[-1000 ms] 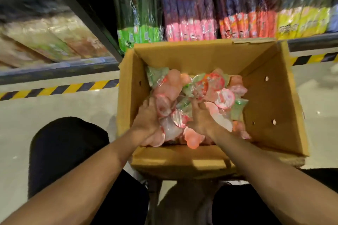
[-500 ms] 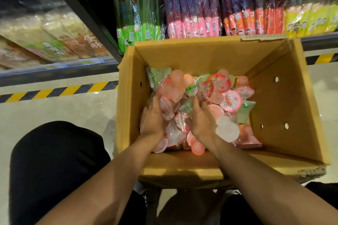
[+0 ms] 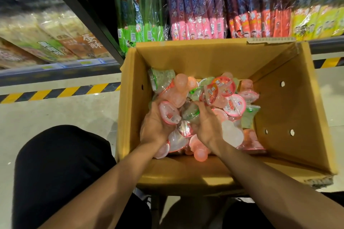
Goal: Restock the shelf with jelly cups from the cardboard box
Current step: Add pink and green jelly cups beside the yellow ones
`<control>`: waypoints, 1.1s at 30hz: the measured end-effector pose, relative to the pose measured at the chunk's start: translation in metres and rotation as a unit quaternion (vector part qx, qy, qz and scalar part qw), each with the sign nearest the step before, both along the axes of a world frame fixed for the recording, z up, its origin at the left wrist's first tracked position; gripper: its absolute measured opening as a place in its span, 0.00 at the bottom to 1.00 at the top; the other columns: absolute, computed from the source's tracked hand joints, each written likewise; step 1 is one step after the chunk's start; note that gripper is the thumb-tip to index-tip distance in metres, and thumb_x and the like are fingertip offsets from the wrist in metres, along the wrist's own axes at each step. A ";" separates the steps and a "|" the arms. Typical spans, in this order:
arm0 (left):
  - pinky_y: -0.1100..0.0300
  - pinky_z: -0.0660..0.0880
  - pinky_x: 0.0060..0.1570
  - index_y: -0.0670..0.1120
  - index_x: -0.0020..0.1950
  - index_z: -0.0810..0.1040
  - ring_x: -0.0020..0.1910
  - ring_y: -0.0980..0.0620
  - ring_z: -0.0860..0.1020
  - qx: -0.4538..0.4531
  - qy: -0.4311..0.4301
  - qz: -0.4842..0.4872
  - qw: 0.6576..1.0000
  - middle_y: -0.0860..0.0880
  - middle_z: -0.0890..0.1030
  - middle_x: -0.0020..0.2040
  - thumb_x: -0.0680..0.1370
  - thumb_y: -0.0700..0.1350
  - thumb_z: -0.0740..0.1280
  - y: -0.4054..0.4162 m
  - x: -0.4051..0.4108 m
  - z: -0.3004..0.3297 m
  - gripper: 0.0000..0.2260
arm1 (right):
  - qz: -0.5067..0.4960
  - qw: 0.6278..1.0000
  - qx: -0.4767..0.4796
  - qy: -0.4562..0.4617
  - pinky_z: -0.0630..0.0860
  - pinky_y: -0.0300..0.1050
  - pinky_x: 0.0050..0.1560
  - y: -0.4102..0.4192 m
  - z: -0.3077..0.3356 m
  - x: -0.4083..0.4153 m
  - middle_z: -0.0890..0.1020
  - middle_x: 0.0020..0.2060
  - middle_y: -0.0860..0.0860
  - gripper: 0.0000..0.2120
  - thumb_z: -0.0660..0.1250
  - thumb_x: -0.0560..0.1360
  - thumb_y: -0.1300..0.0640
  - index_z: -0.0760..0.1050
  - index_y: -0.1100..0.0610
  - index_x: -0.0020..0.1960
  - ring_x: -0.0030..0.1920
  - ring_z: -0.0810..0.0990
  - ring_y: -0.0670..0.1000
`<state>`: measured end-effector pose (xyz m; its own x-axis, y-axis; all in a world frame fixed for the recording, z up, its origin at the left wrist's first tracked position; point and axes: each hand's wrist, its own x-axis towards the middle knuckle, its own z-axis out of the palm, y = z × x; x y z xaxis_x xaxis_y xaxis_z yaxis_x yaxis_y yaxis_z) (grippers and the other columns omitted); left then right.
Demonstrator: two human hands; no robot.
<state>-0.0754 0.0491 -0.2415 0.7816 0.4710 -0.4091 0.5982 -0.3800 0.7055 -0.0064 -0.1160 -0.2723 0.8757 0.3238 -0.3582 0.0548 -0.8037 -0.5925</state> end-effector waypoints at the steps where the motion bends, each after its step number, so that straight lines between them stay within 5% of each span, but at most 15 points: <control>1: 0.48 0.79 0.54 0.63 0.62 0.65 0.54 0.53 0.80 -0.017 -0.009 0.016 1.000 0.58 0.80 0.55 0.64 0.61 0.79 -0.002 -0.003 0.005 0.33 | -0.014 1.000 0.020 0.011 0.82 0.54 0.49 -0.002 0.005 -0.003 0.77 0.61 0.50 0.37 0.73 0.70 0.65 0.62 0.41 0.70 0.54 0.80 0.54; 6: 0.56 0.78 0.57 0.58 0.64 0.66 0.56 0.60 0.79 -0.092 -0.036 0.064 0.993 0.59 0.80 0.55 0.63 0.50 0.83 -0.010 -0.015 0.043 0.37 | -0.101 0.985 0.136 0.028 0.79 0.47 0.49 -0.013 0.051 -0.006 0.80 0.52 0.44 0.36 0.72 0.69 0.66 0.64 0.48 0.72 0.46 0.80 0.41; 10: 0.71 0.74 0.53 0.56 0.64 0.66 0.54 0.69 0.77 -0.113 -0.071 0.092 0.987 0.62 0.78 0.54 0.63 0.42 0.84 -0.025 -0.017 0.109 0.38 | -0.120 0.962 0.245 0.033 0.75 0.37 0.58 -0.015 0.131 0.008 0.76 0.61 0.45 0.34 0.73 0.68 0.59 0.65 0.48 0.70 0.57 0.76 0.40; 13: 0.76 0.70 0.49 0.52 0.64 0.66 0.52 0.72 0.76 -0.124 -0.112 0.116 0.979 0.63 0.76 0.54 0.62 0.39 0.84 -0.031 -0.002 0.189 0.39 | -0.109 0.952 0.287 0.006 0.70 0.28 0.55 -0.012 0.216 0.024 0.75 0.60 0.49 0.33 0.76 0.69 0.59 0.66 0.53 0.70 0.58 0.74 0.35; 16: 0.78 0.69 0.48 0.49 0.65 0.64 0.50 0.76 0.74 -0.137 -0.154 0.114 0.972 0.62 0.73 0.54 0.63 0.36 0.83 -0.030 0.019 0.284 0.38 | -0.085 0.948 0.307 -0.012 0.74 0.36 0.59 -0.011 0.310 0.041 0.76 0.62 0.51 0.34 0.78 0.71 0.57 0.65 0.46 0.70 0.61 0.75 0.39; 19: 0.76 0.71 0.50 0.52 0.64 0.64 0.52 0.73 0.75 -0.153 -0.193 0.104 0.964 0.60 0.74 0.55 0.64 0.35 0.82 -0.023 0.037 0.380 0.37 | -0.077 0.939 0.336 -0.017 0.78 0.40 0.56 -0.009 0.410 0.056 0.77 0.61 0.46 0.32 0.77 0.72 0.59 0.65 0.41 0.67 0.59 0.79 0.42; 22: 0.68 0.75 0.52 0.55 0.66 0.66 0.55 0.65 0.77 -0.150 -0.221 0.103 0.958 0.62 0.77 0.56 0.61 0.50 0.84 -0.016 0.048 0.477 0.40 | -0.075 0.933 0.344 -0.070 0.76 0.40 0.60 -0.007 0.515 0.069 0.74 0.61 0.34 0.31 0.77 0.72 0.63 0.66 0.49 0.69 0.61 0.76 0.40; 24: 0.62 0.77 0.55 0.60 0.64 0.66 0.56 0.63 0.78 -0.146 -0.237 0.091 0.956 0.68 0.76 0.55 0.58 0.57 0.83 -0.012 0.053 0.541 0.40 | -0.073 0.929 0.350 -0.094 0.73 0.42 0.62 -0.006 0.579 0.076 0.74 0.61 0.35 0.31 0.77 0.73 0.61 0.66 0.50 0.69 0.63 0.75 0.43; 28: 0.62 0.76 0.53 0.60 0.59 0.67 0.52 0.63 0.78 -0.154 -0.274 0.084 0.946 0.62 0.78 0.53 0.59 0.49 0.81 -0.004 0.069 0.661 0.34 | -0.078 0.920 0.358 -0.139 0.69 0.35 0.62 -0.004 0.702 0.088 0.74 0.61 0.33 0.32 0.77 0.71 0.62 0.67 0.48 0.68 0.64 0.74 0.40; 31: 0.51 0.76 0.61 0.57 0.60 0.67 0.58 0.50 0.79 -0.152 -0.302 0.042 0.940 0.45 0.78 0.60 0.59 0.49 0.82 0.001 0.082 0.739 0.35 | -0.077 0.909 0.373 -0.168 0.71 0.45 0.68 -0.005 0.778 0.092 0.73 0.63 0.35 0.32 0.77 0.70 0.60 0.67 0.47 0.68 0.66 0.73 0.44; 33: 0.54 0.78 0.59 0.54 0.64 0.67 0.60 0.46 0.79 -0.178 -0.308 0.029 0.934 0.45 0.77 0.61 0.61 0.43 0.84 0.004 0.090 0.779 0.38 | -0.078 0.905 0.373 -0.188 0.71 0.46 0.68 -0.007 0.818 0.095 0.73 0.63 0.34 0.32 0.77 0.69 0.60 0.67 0.47 0.68 0.66 0.74 0.44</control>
